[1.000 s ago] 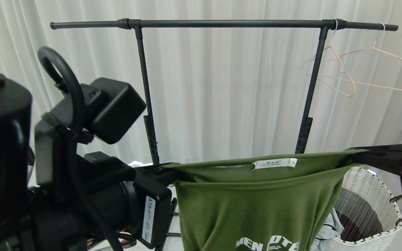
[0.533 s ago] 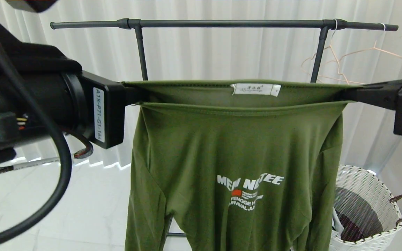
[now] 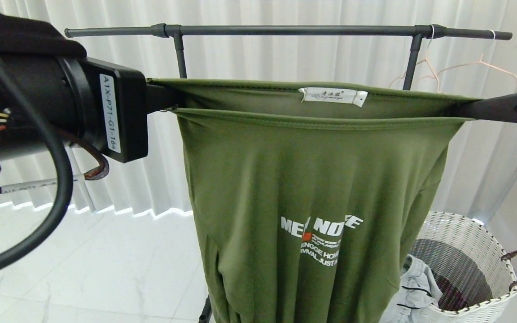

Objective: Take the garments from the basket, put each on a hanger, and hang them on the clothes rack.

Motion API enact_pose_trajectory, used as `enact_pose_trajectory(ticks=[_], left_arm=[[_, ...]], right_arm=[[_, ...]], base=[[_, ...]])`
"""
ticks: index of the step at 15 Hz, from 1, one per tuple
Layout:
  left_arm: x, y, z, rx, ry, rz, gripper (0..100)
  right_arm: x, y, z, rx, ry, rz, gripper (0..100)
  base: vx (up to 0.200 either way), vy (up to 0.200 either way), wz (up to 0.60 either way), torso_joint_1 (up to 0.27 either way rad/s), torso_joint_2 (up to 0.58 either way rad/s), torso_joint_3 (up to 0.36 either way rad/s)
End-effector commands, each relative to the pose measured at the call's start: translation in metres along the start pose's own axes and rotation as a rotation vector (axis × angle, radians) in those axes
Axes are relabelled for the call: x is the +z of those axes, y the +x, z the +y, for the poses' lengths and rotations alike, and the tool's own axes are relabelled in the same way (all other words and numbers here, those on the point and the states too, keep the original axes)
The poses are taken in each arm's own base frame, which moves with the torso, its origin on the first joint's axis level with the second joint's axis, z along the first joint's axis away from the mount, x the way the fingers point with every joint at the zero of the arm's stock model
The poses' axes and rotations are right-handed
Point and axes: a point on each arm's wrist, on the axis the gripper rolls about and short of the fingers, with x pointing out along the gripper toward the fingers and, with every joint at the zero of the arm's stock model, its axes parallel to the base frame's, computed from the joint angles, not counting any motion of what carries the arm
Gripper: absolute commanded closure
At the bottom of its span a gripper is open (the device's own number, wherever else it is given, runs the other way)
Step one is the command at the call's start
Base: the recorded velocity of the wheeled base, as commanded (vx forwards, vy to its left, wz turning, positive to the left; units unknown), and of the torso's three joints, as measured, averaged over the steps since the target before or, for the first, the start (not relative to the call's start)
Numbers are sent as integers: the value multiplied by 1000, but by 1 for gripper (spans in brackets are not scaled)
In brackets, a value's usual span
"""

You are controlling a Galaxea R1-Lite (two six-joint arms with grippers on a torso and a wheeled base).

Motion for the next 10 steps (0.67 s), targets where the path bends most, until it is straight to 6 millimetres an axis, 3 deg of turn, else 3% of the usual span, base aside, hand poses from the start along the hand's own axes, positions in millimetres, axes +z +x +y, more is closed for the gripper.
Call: enact_pose_trajectory(ticks=[1, 5, 7, 10], left_arm=[[-2, 9, -4, -8, 6, 18, 100], [3, 32, -15, -20, -5, 10, 100], [7, 46, -21, -17, -26, -26, 100], [5, 48, -23, -19, -26, -21, 100]], right_arm=[[-5, -25, -2, -6, 4, 11, 100], [-31, -72, 2, 160, 7, 114, 100], [-41, -79, 6, 260, -4, 139, 100], [-43, -77, 9, 287, -17, 149, 100]], base=[[0, 0, 0, 0, 0, 0], [0, 0, 0, 0, 0, 0], [0, 0, 0, 0, 0, 0], [0, 0, 0, 0, 0, 0]])
